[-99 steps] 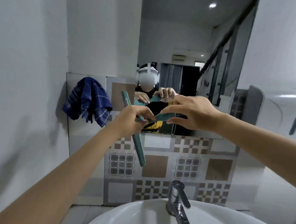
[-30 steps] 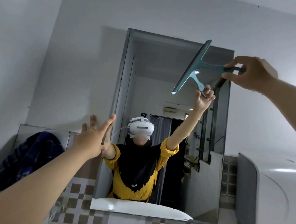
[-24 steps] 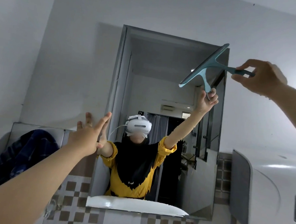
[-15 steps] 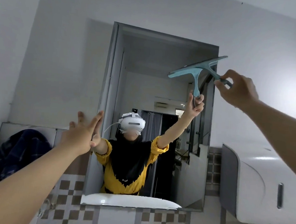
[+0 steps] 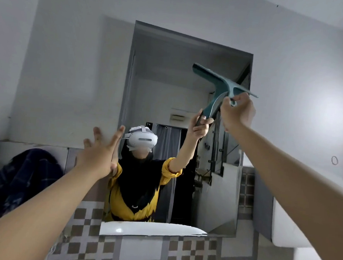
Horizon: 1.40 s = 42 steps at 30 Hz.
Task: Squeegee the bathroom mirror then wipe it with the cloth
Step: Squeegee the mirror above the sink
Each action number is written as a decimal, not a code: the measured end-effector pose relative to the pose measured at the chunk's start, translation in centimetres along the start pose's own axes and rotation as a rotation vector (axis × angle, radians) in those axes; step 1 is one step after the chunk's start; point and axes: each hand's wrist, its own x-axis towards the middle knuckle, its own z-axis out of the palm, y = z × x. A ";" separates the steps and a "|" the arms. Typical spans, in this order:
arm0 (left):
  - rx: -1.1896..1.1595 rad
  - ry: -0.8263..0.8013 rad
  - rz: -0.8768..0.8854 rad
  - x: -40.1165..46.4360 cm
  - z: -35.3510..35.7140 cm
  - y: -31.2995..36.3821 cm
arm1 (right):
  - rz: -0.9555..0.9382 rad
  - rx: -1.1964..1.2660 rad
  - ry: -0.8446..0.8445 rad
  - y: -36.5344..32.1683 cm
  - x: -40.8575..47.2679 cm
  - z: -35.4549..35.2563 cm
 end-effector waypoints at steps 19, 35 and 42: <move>-0.061 -0.052 -0.008 -1.0 -1.0 0.3 | 0.149 0.351 -0.037 -8.4 -13.2 10.0; -0.121 -0.066 0.101 -1.2 -0.6 -0.7 | -0.337 -0.129 -0.193 -2.0 -14.2 6.6; -0.120 -0.133 0.185 -3.0 1.6 -2.3 | -0.501 -0.297 -0.228 -0.5 -10.1 3.6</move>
